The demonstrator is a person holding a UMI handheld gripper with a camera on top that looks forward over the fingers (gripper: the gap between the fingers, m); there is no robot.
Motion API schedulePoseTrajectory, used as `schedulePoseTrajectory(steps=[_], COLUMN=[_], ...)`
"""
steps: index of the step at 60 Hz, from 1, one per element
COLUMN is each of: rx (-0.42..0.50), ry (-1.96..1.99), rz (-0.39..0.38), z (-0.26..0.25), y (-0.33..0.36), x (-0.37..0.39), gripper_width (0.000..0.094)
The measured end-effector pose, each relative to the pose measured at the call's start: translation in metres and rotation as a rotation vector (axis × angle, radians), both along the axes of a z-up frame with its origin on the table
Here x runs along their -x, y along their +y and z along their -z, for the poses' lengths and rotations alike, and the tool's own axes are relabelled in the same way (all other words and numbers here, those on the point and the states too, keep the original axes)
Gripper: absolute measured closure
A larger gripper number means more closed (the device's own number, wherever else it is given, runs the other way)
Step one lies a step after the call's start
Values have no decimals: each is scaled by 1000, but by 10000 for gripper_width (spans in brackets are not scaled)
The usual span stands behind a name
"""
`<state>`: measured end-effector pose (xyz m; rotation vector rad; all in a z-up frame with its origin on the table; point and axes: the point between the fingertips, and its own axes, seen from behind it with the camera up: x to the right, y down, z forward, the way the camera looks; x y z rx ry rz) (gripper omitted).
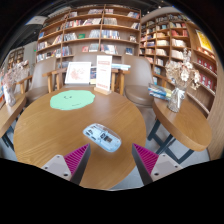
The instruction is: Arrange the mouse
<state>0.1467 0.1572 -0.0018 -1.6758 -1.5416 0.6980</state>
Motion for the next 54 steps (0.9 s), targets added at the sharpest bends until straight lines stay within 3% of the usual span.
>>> schedulePoseTrajectory(steps=[25,47,49,51,53,54], rx=[80,86,86,83,77,73], ry=[-35,-37,-36,-34,-32,-33], rz=[-5,36,35,26,28,46], z=[14,15,15,15,14,15], y=[7,21,20,17,18,21], x=[61,89,89,91,92,93], gripper_width=[86,105,135,280,485,489])
